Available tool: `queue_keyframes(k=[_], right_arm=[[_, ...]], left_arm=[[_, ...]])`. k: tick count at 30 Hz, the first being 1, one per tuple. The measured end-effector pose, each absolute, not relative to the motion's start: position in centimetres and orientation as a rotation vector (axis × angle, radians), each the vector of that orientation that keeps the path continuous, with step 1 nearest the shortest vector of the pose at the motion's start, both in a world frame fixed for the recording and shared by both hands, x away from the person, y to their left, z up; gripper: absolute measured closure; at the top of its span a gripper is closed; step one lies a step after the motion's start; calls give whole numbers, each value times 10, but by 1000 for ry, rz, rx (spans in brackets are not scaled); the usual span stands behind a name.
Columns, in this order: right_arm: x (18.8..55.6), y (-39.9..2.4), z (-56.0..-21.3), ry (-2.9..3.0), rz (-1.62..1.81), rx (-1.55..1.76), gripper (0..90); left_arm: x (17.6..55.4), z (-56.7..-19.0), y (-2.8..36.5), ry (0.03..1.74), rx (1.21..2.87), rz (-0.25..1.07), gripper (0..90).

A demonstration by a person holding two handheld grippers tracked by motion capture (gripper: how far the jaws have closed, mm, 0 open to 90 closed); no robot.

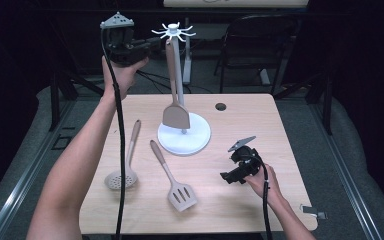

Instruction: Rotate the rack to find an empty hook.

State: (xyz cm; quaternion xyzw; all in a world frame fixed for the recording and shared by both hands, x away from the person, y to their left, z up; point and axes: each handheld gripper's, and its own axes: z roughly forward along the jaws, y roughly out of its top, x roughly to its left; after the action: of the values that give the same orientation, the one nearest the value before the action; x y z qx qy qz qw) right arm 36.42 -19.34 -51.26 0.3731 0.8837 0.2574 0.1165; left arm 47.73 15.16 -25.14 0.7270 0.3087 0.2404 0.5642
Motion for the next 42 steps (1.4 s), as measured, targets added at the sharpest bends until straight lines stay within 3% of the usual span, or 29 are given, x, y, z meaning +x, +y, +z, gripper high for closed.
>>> queue_keyframes(k=[10, 18, 19, 28, 36, 42], right_arm=[[364, -193, -511, 2596, 750, 1095, 72], [364, -193, -512, 2603, 749, 1080, 71], [364, -192, -512, 2606, 744, 1081, 71], [364, -191, -513, 2608, 764, 1086, 70], [364, -190, -514, 2621, 756, 1085, 70], [363, -189, -514, 2633, 744, 1072, 70]], left_arm=[[467, -256, 163, 725, 1716, 551, 885], [462, -270, 169, 724, 1792, 517, 779], [461, -275, 170, 730, 1819, 506, 709], [457, -308, 173, 792, 1939, 469, 407], [451, -334, 175, 833, 1991, 455, 240], [445, -368, 178, 889, 2035, 436, 176]])
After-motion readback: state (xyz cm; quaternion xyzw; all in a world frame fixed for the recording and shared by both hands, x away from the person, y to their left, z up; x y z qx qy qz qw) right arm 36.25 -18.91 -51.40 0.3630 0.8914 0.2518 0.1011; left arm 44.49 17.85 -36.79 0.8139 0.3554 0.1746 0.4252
